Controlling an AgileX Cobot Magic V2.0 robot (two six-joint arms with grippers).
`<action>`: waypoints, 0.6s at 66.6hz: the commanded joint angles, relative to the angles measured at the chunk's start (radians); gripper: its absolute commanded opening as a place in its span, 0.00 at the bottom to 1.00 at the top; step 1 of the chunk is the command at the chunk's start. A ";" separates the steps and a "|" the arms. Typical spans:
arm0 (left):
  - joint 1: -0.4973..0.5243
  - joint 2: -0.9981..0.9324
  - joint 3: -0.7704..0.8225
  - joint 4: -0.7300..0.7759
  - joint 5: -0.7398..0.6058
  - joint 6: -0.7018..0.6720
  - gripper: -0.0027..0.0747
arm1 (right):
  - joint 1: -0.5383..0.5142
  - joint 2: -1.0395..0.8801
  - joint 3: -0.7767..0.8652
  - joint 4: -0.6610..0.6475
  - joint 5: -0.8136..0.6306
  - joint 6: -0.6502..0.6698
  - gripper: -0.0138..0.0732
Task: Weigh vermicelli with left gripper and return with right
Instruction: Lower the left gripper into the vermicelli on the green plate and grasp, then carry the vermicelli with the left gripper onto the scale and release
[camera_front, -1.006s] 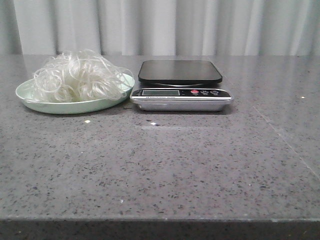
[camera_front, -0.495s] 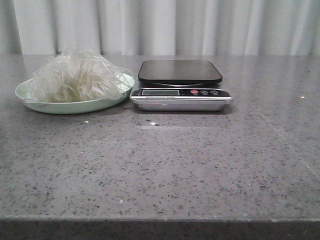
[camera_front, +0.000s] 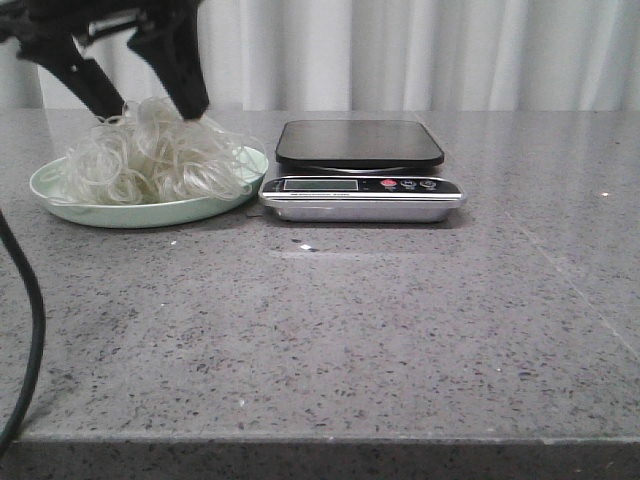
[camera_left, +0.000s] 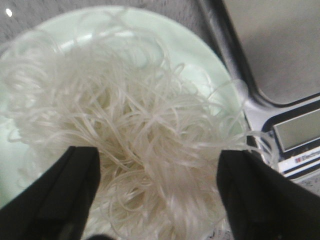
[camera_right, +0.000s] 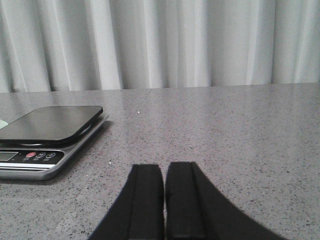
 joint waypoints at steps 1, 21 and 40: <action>-0.006 -0.014 -0.036 -0.016 -0.006 -0.009 0.54 | -0.002 -0.013 -0.009 -0.001 -0.082 0.000 0.38; -0.006 -0.002 -0.112 -0.013 0.023 0.000 0.21 | -0.002 -0.013 -0.009 -0.001 -0.082 0.000 0.38; -0.058 -0.011 -0.396 -0.022 0.040 0.000 0.20 | -0.002 -0.013 -0.009 -0.001 -0.082 0.000 0.38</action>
